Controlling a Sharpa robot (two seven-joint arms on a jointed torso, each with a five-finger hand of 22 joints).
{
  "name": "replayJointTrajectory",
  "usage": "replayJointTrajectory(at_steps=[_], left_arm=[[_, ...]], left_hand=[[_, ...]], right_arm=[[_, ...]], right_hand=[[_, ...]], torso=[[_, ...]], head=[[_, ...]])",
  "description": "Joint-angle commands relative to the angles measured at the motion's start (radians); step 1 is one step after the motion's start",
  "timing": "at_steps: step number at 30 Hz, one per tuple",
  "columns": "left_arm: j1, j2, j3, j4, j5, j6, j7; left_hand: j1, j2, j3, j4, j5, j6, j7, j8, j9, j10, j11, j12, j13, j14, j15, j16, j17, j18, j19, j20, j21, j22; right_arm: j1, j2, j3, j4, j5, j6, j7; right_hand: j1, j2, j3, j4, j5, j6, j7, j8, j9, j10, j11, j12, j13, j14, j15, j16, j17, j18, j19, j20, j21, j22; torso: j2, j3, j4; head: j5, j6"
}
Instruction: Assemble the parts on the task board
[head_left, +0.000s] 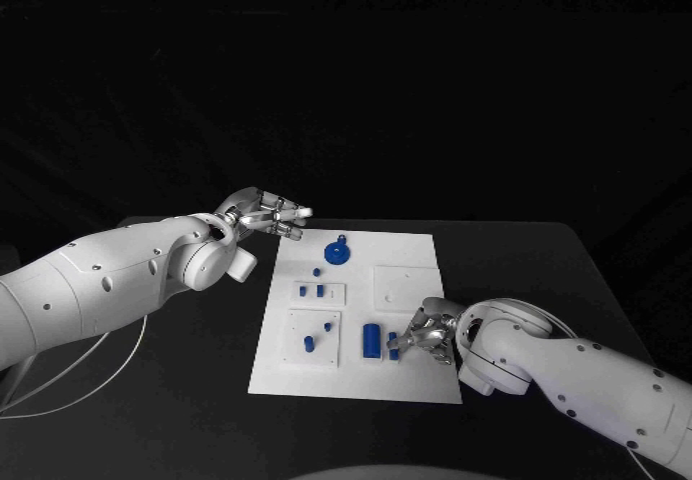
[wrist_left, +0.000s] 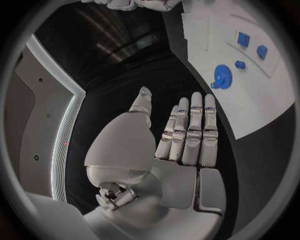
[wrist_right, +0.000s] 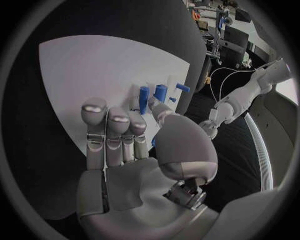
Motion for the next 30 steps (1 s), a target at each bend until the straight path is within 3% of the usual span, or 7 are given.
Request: replayJointTrajectory(at_steps=[1, 14, 17, 20, 22, 26, 30], left_arm=[[0.000, 0.001, 0.000, 0.000, -0.004, 0.015, 0.003], [0.000, 0.001, 0.000, -0.001, -0.005, 0.016, 0.001], [0.000, 0.001, 0.000, -0.001, -0.006, 0.016, 0.000], [0.000, 0.001, 0.000, -0.001, -0.006, 0.016, 0.001], [0.000, 0.001, 0.000, -0.001, -0.006, 0.015, 0.002], [0.000, 0.001, 0.000, 0.000, -0.005, 0.005, 0.014], [0.000, 0.002, 0.000, -0.001, 0.020, -0.024, 0.043]], left_hand=[[-0.002, 0.010, -0.004, 0.002, 0.000, -0.004, 0.001, 0.000, 0.001, -0.005, -0.001, -0.002, 0.001, -0.007, -0.002, -0.003, 0.002, -0.002, -0.005, 0.001, 0.005, -0.001], [0.000, 0.005, 0.000, 0.008, 0.000, -0.006, 0.001, 0.001, 0.002, -0.006, -0.001, -0.002, 0.002, -0.008, -0.001, -0.003, 0.002, -0.001, -0.005, 0.002, 0.006, -0.002], [0.001, 0.006, 0.000, 0.008, 0.000, -0.006, 0.001, 0.001, 0.002, -0.007, -0.001, -0.002, 0.002, -0.009, -0.001, -0.003, 0.002, -0.001, -0.005, 0.002, 0.006, -0.002], [0.002, 0.006, 0.001, 0.008, 0.000, -0.006, 0.001, 0.001, 0.002, -0.007, -0.001, -0.002, 0.001, -0.009, -0.001, -0.003, 0.002, -0.001, -0.005, 0.002, 0.006, -0.002], [0.002, 0.006, 0.001, 0.008, 0.000, -0.006, 0.001, 0.001, 0.002, -0.007, -0.001, -0.002, 0.001, -0.009, -0.001, -0.003, 0.002, -0.001, -0.005, 0.002, 0.006, -0.002], [0.002, 0.007, 0.001, 0.007, 0.000, -0.005, 0.001, 0.001, 0.002, -0.005, -0.001, -0.001, 0.002, -0.008, -0.002, -0.003, 0.002, -0.001, -0.005, 0.002, 0.006, -0.002], [0.007, 0.012, 0.002, 0.000, 0.001, -0.002, 0.000, 0.001, 0.002, -0.002, -0.002, -0.002, 0.002, -0.005, -0.003, -0.003, 0.003, -0.001, -0.005, 0.001, 0.007, -0.002]], right_arm=[[-0.001, -0.003, 0.000, 0.011, 0.007, 0.011, 0.018], [-0.001, -0.019, 0.000, 0.032, 0.005, 0.010, 0.021], [-0.001, -0.021, 0.000, 0.033, 0.005, 0.015, 0.023], [-0.001, -0.024, 0.000, 0.031, 0.003, 0.017, 0.024], [-0.001, -0.027, 0.000, 0.027, 0.001, 0.012, 0.025], [-0.001, -0.041, 0.000, 0.021, 0.002, -0.011, 0.038], [0.000, -0.066, 0.017, 0.012, 0.060, -0.061, 0.119]], right_hand=[[0.003, 0.005, -0.004, 0.002, 0.002, 0.003, 0.005, -0.005, -0.001, -0.003, 0.001, -0.001, 0.001, 0.000, -0.006, 0.002, 0.000, -0.005, 0.057, -0.004, -0.002, 0.074], [0.004, 0.001, -0.004, 0.014, 0.002, 0.004, 0.005, -0.005, -0.002, -0.003, 0.000, -0.002, 0.001, 0.000, -0.006, 0.000, 0.000, -0.004, 0.057, -0.005, -0.002, 0.073], [0.028, 0.003, -0.005, -0.022, 0.010, 0.004, 0.005, -0.005, -0.002, -0.003, 0.000, -0.003, 0.001, 0.000, -0.007, -0.001, -0.001, -0.005, 0.056, -0.005, -0.004, 0.072], [0.032, 0.022, -0.010, -0.083, 0.008, 0.005, 0.003, -0.006, -0.005, -0.002, 0.000, -0.003, 0.001, 0.001, -0.007, -0.001, -0.001, -0.005, 0.056, -0.005, -0.005, 0.072], [0.022, 0.027, -0.011, -0.092, 0.009, 0.005, 0.003, -0.005, -0.006, -0.002, 0.000, -0.004, 0.001, 0.001, -0.006, -0.002, -0.001, -0.005, 0.056, -0.005, -0.003, 0.072], [0.004, 0.011, -0.015, -0.070, -0.002, 0.002, 0.005, -0.005, -0.007, -0.005, 0.002, -0.009, -0.002, 0.000, -0.006, -0.005, -0.003, -0.004, 0.056, -0.005, -0.008, 0.071], [0.014, -0.026, -0.011, -0.012, -0.020, -0.040, 0.023, -0.004, -0.012, -0.017, 0.014, -0.032, -0.021, -0.004, 0.001, -0.025, -0.018, 0.001, 0.052, 0.001, -0.032, 0.064]], torso=[[0.000, -0.0001, -0.0001], [0.000, 0.0001, -0.0001], [0.000, 0.0000, -0.0003], [-0.001, -0.0004, -0.0005], [-0.001, -0.0007, -0.0008], [-0.001, -0.0005, -0.0014], [-0.002, -0.0002, -0.0030]], head=[[0.002, 0.000], [0.002, -0.002], [0.001, -0.001], [0.001, -0.001], [-0.001, 0.001], [-0.002, 0.007], [-0.010, 0.022]])
